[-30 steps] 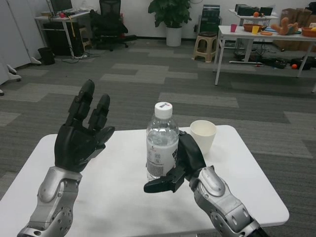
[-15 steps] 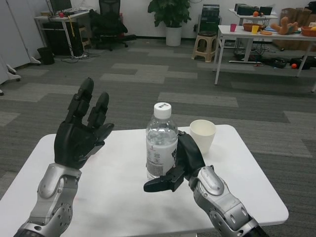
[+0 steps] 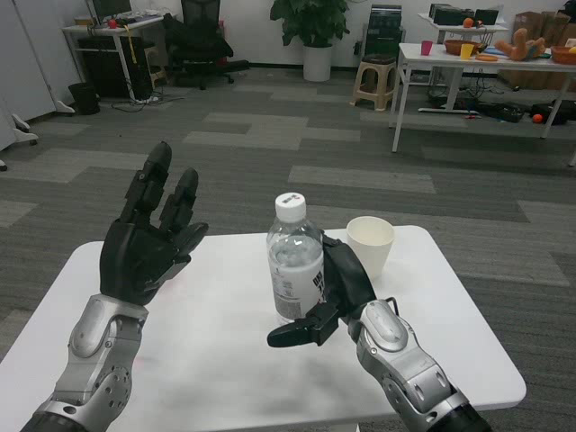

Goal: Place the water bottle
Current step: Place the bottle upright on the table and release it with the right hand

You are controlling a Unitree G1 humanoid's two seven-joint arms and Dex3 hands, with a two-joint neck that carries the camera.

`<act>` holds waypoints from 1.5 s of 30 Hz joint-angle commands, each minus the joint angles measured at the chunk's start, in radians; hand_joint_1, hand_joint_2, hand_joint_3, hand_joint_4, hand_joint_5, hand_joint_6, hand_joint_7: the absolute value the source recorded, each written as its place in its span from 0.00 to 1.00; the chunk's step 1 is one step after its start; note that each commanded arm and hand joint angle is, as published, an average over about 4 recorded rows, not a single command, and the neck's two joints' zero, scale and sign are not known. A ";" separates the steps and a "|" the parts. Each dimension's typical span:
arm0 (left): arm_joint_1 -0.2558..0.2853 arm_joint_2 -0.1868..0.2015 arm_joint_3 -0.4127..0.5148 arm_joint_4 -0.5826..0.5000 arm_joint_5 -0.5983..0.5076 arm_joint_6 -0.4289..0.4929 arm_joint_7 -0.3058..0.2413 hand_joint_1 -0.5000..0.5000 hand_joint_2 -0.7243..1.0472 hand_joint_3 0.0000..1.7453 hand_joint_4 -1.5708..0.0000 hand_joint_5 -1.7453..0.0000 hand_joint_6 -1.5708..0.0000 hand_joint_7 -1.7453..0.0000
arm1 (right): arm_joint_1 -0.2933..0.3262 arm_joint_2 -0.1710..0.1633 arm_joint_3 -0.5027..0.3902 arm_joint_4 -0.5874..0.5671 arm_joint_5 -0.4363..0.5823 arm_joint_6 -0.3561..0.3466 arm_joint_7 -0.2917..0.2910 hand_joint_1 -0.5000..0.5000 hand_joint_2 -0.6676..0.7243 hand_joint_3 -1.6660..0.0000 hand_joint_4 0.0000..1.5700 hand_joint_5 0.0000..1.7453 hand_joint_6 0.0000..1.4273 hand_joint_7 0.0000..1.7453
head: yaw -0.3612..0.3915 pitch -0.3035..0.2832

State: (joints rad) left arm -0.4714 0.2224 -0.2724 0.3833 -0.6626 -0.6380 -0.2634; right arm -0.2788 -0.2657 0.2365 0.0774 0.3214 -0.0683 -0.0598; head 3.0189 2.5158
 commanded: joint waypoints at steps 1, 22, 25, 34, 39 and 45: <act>-0.016 0.020 -0.007 -0.001 -0.011 -0.003 0.003 0.00 0.91 0.05 1.00 1.00 1.00 1.00 | -0.026 0.006 -0.030 0.057 -0.015 -0.084 -0.005 0.92 0.59 0.52 0.87 0.94 0.40 0.92 | -0.002 0.003; 0.009 0.013 -0.025 -0.007 -0.024 -0.006 0.004 0.00 0.90 0.05 1.00 1.00 1.00 1.00 | -0.039 0.033 -0.004 0.377 0.020 -0.251 0.036 0.92 0.59 0.52 0.89 0.94 0.42 0.92 | -0.017 -0.013; 0.012 0.009 -0.024 -0.010 -0.023 -0.006 0.004 0.00 0.90 0.05 1.00 1.00 1.00 1.00 | -0.039 0.034 0.010 0.415 0.026 -0.270 0.045 0.92 0.59 0.52 0.89 0.94 0.42 0.92 | -0.020 -0.013; 0.010 -0.001 -0.021 -0.008 -0.016 -0.006 0.004 0.00 0.90 0.05 1.00 1.00 1.00 1.00 | -0.039 0.040 0.023 0.463 0.031 -0.288 0.063 0.92 0.59 0.52 0.89 0.92 0.44 0.92 | -0.022 -0.008; 0.010 -0.001 -0.021 -0.007 -0.015 -0.006 0.004 0.00 0.90 0.05 1.00 1.00 1.00 1.00 | -0.039 0.040 0.023 0.464 0.031 -0.288 0.063 0.92 0.59 0.52 0.88 0.87 0.47 0.90 | -0.030 -0.004; -0.002 -0.006 -0.019 0.000 -0.012 -0.006 0.004 0.00 0.90 0.05 1.00 1.00 1.00 1.00 | -0.039 0.043 0.022 0.484 0.060 -0.292 0.092 0.92 0.59 0.52 0.81 0.82 0.44 0.84 | -0.032 -0.005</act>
State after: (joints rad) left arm -0.4687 0.2133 -0.2954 0.3831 -0.6818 -0.6378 -0.2627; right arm -0.3246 -0.2277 0.2504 0.5354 0.3738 -0.3776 0.0198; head 2.9873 2.5110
